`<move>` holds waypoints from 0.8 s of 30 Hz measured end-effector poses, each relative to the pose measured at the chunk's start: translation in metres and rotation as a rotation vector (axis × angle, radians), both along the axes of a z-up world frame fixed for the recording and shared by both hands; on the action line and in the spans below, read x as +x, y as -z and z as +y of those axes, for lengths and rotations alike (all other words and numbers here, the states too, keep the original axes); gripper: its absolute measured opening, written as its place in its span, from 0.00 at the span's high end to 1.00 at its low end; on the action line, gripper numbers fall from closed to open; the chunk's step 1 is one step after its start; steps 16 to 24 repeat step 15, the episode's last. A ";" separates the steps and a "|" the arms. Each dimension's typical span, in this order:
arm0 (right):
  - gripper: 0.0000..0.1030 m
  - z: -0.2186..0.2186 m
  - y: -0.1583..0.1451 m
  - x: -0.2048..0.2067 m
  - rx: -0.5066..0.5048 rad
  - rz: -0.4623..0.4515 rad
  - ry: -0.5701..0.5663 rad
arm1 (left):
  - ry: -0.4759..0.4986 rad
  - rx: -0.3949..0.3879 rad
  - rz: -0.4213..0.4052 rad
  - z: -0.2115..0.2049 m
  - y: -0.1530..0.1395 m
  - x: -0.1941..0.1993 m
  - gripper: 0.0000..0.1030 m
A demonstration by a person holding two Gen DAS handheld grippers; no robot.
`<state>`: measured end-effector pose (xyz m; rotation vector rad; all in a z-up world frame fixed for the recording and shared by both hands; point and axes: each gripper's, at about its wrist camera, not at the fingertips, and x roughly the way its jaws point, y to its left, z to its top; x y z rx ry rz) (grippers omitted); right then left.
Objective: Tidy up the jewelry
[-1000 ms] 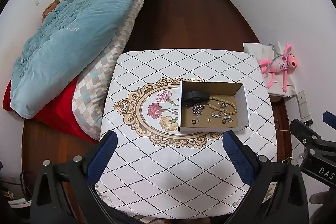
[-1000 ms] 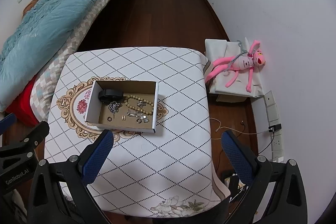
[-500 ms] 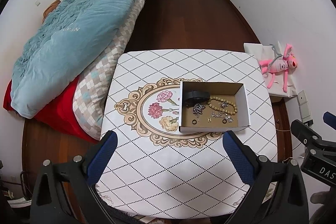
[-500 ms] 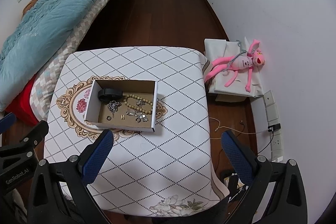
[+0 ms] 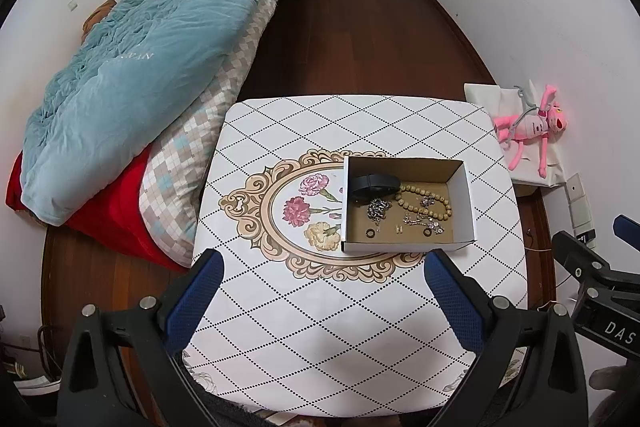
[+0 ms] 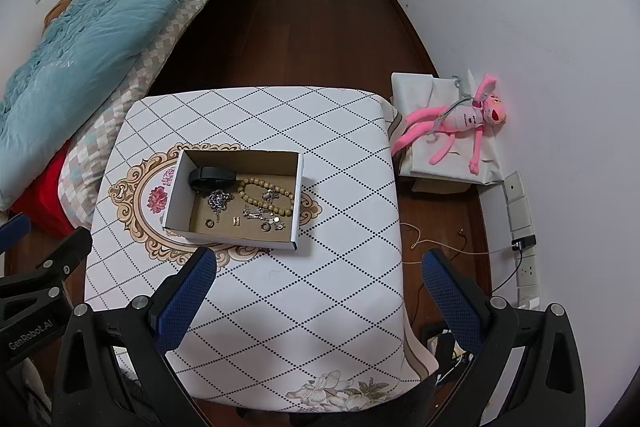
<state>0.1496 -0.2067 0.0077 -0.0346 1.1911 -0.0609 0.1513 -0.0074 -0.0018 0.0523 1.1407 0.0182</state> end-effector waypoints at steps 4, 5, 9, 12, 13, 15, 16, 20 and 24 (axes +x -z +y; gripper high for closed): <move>0.00 0.001 0.000 -0.001 0.001 0.000 -0.001 | -0.001 -0.001 0.001 0.000 0.000 0.000 0.00; 0.00 0.001 -0.001 -0.001 0.000 -0.001 0.000 | 0.000 -0.001 0.001 0.000 0.000 0.000 0.00; 0.00 0.001 -0.001 0.000 -0.001 0.000 0.000 | -0.003 0.000 -0.002 -0.001 -0.002 0.001 0.00; 0.00 0.001 -0.001 0.000 -0.001 -0.001 -0.001 | -0.007 0.004 -0.006 -0.002 -0.003 0.001 0.00; 0.00 0.001 -0.001 -0.001 -0.002 -0.001 -0.001 | -0.006 0.007 -0.007 -0.002 -0.003 0.000 0.00; 0.00 0.000 -0.001 0.000 0.002 -0.001 0.001 | 0.001 0.004 -0.003 -0.003 -0.003 0.000 0.00; 0.00 0.000 -0.001 0.000 0.002 -0.001 0.001 | 0.001 0.004 -0.003 -0.003 -0.003 0.000 0.00; 0.00 0.000 -0.001 0.000 0.002 -0.001 0.001 | 0.001 0.004 -0.003 -0.003 -0.003 0.000 0.00; 0.00 0.000 -0.001 0.000 0.002 -0.001 0.001 | 0.001 0.004 -0.003 -0.003 -0.003 0.000 0.00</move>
